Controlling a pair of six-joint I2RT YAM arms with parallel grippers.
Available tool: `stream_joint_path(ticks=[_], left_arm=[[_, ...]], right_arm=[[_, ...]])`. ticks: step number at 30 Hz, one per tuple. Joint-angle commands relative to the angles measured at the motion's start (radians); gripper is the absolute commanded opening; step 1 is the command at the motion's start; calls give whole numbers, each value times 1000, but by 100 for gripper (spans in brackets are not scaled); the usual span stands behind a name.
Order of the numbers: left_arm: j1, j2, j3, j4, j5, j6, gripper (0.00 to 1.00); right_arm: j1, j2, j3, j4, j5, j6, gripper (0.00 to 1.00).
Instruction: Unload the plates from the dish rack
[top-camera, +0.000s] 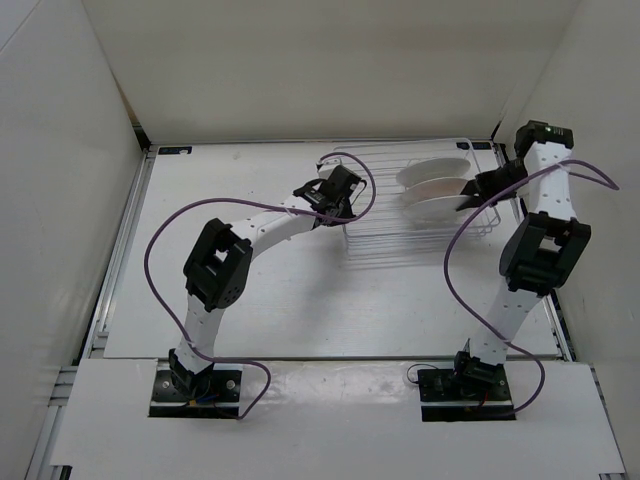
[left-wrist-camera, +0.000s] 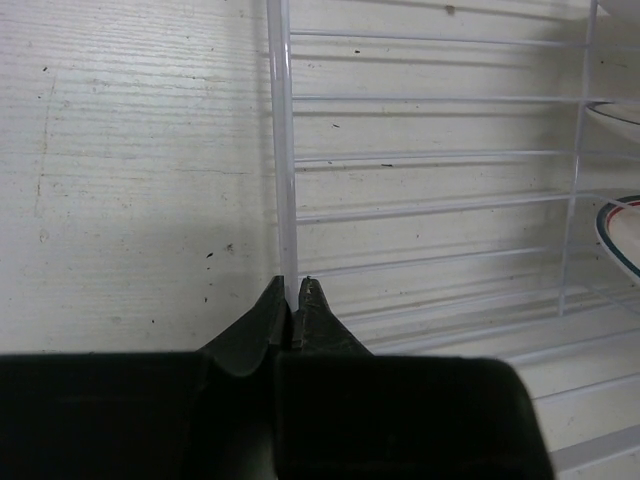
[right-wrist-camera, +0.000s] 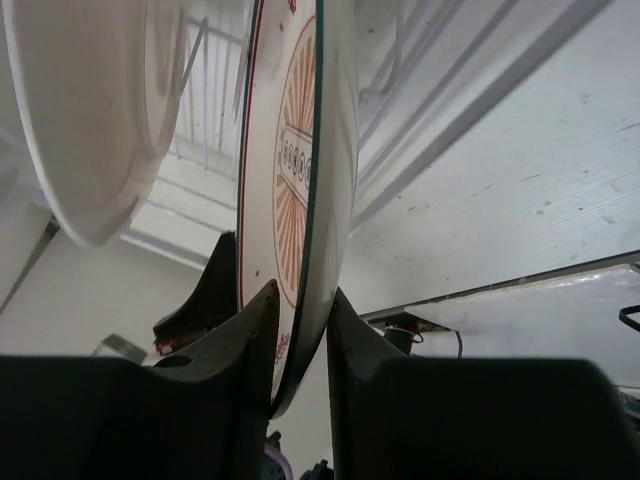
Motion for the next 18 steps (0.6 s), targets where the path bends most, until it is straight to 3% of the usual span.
stream_joint_path(ticks=[1,18], left_arm=[[-3,83,-54,-85,100,-42,0],[-1,84,-57,-96,116,-8,0]], right_arm=[[17,-6,159,24,-177,-154,0],[-23,-109,182,65,-444,-44,0]])
